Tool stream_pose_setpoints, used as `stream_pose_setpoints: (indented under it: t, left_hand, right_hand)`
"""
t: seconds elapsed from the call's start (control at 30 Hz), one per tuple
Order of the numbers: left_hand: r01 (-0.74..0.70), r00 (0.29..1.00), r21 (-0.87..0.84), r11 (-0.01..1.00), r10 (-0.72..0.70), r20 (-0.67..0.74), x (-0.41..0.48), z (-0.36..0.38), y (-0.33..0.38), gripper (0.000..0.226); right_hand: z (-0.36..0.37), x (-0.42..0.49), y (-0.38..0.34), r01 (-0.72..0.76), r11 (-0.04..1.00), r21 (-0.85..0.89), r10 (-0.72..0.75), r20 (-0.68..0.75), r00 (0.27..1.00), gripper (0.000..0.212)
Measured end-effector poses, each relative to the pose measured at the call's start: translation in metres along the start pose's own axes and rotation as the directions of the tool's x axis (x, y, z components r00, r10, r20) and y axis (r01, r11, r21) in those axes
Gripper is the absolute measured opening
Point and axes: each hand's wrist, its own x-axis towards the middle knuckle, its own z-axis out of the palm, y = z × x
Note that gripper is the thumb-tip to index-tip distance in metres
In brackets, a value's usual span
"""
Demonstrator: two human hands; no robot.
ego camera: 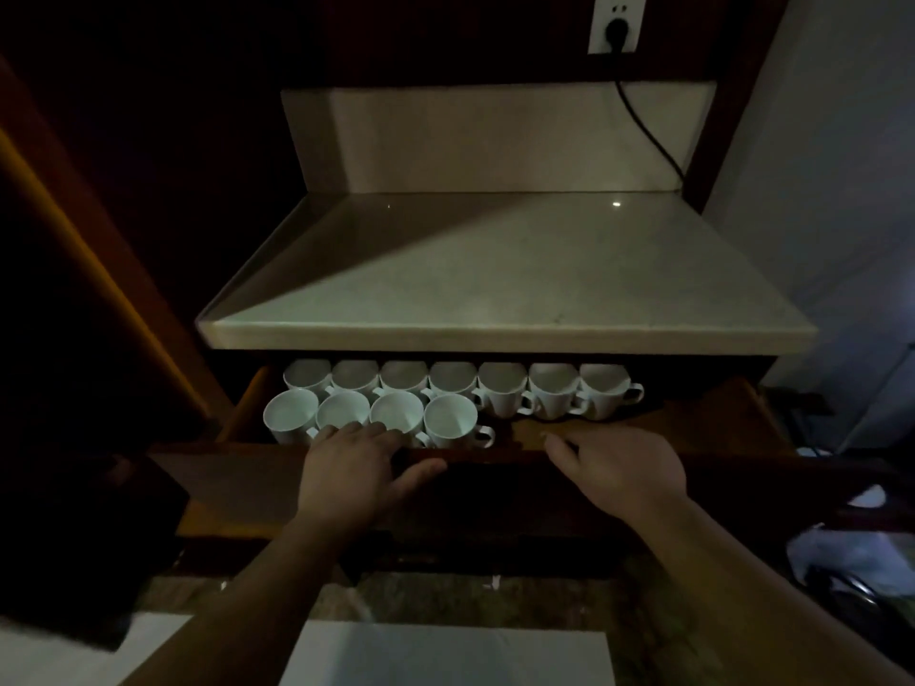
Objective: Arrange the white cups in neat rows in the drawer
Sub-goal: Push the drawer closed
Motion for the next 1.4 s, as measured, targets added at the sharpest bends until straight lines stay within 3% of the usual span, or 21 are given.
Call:
stream_pose_setpoints:
  t: [0.23, 0.3, 0.37, 0.43, 0.5, 0.57, 0.73, 0.9, 1.07, 1.4]
  left_hand:
    - [0.043, 0.997, 0.007, 0.999, -0.044, 0.06, 0.044, 0.003, -0.002, 0.076]
    - [0.125, 0.99, -0.068, 0.99, -0.12, 0.078, 0.041, 0.006, -0.005, 0.071]
    - [0.256, 0.965, -0.182, 0.95, -0.262, -0.013, 0.024, 0.01, -0.008, 0.07]
    - [0.439, 0.865, -0.358, 0.824, -0.496, -0.08, 0.002, 0.011, -0.013, 0.081]
    - [0.581, 0.721, -0.575, 0.576, -0.693, 0.034, -0.008, 0.008, -0.02, 0.104]
    - [0.609, 0.664, -0.664, 0.433, -0.737, 0.128, -0.004, 0.008, -0.023, 0.116]
    - [0.607, 0.614, -0.732, 0.308, -0.767, 0.186, 0.014, 0.015, -0.018, 0.123]
    - [0.584, 0.616, -0.752, 0.307, -0.77, 0.164, 0.026, 0.029, -0.026, 0.132]
    - [0.576, 0.55, -0.799, 0.173, -0.806, 0.222, 0.049, 0.039, -0.032, 0.129]
    - [0.58, 0.635, -0.794, 0.182, -0.712, 0.301, 0.089, 0.062, -0.05, 0.139]
  right_hand:
    - [0.001, 0.044, 0.005, -0.065, 0.996, 0.06, 0.067, -0.03, 0.997, 0.046]
    - [-0.001, 0.033, 0.013, -0.185, 0.939, 0.29, 0.245, -0.185, 0.952, 0.034]
    - [-0.003, 0.01, 0.025, -0.279, 0.78, 0.56, 0.474, -0.237, 0.848, 0.043]
    - [-0.001, -0.012, 0.036, -0.405, 0.596, 0.694, 0.652, -0.122, 0.749, 0.071]
    - [0.006, -0.017, 0.045, -0.52, 0.424, 0.742, 0.739, 0.048, 0.672, 0.102]
    - [0.014, -0.012, 0.047, -0.535, 0.356, 0.766, 0.74, 0.118, 0.662, 0.124]
    - [0.031, 0.001, 0.049, -0.442, 0.298, 0.846, 0.731, 0.096, 0.676, 0.133]
    - [0.043, 0.017, 0.054, -0.383, 0.334, 0.861, 0.76, -0.006, 0.65, 0.116]
    - [0.039, 0.039, 0.052, -0.412, 0.329, 0.85, 0.753, 0.027, 0.657, 0.129]
    - [0.039, 0.078, 0.053, -0.449, 0.358, 0.819, 0.733, 0.051, 0.678, 0.13]
